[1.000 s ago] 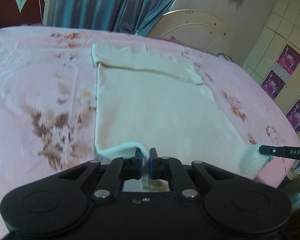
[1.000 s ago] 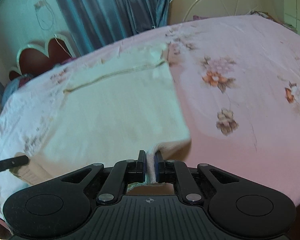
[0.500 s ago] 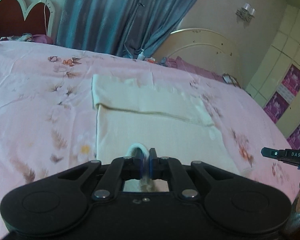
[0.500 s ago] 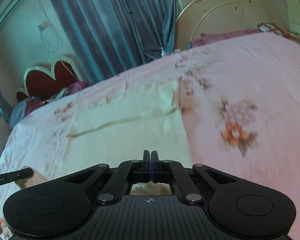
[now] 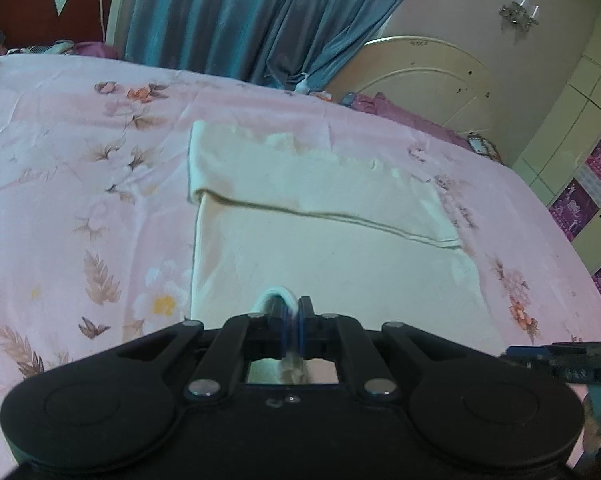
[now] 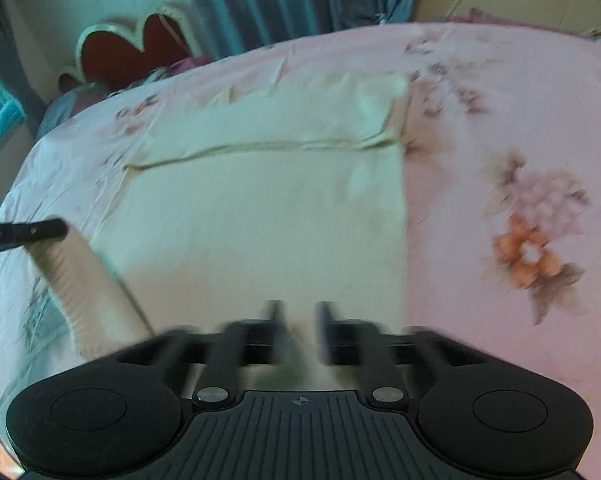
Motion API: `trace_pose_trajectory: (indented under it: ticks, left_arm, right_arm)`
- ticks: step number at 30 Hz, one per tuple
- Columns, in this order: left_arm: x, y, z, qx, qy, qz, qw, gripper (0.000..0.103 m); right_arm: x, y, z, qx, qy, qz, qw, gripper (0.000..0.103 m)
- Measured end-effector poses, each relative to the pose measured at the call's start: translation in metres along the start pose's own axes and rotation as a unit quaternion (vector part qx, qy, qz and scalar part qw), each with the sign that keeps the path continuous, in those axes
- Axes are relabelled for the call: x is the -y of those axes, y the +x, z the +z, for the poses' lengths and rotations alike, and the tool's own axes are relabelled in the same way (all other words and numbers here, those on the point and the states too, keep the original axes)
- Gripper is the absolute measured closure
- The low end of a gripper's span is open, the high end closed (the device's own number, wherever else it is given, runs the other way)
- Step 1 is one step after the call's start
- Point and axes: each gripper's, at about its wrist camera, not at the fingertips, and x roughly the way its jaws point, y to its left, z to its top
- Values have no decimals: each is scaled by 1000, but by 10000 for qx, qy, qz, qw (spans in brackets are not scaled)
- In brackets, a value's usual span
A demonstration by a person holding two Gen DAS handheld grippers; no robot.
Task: Fold small clothes
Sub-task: 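Lift the held hem with both grippers and fold it over toward the collar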
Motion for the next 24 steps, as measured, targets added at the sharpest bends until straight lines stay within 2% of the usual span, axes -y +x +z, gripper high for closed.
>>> trace_pose_trajectory:
  ticks: [1,3,4,5,10,11,12,14,17,24]
  left_arm:
    - [-1,0,-1,-13,-37,6,10000,98]
    - [-2,0,-3,-32,-63,29,10000,98]
    - [-3,-1,-4,-47,-64,40,10000,98]
    - [-3,0,-4,-60,-70,49,9999,98]
    - [-7,0,-8,-99,-127,96,9998,98]
    - [-7,1,-8,-110,-130,101,9998,98]
    - [-7,1,-9,-115,-140,98,9998,98]
    - [-8,0,-9,-105,-167,81,9998,98]
    - [-8,-2,-3,-13,-232,16,9997,98]
    - [-8,7,35,308,-440,-122,9985,98]
  right_arm:
    - [-3,-1,-3,114,-114,7,9999,24]
    - [-5,5,-5,32,-246,41,9997,25]
    - [-5,7,-6,2,-273,118,9996,30]
    - [-6,11,-7,-69,-324,150,9993,40]
    - [-11,29,-14,-314,-616,137,9975,69]
    - [-13,30,-14,-344,-700,177,9968,86]
    - [-17,31,-14,-386,-786,221,9959,97]
    - [-22,27,-15,-292,-930,163,9951,97]
    - [-18,13,-8,49,-654,236,9976,98]
    - [10,-13,52,959,220,323,9946,98]
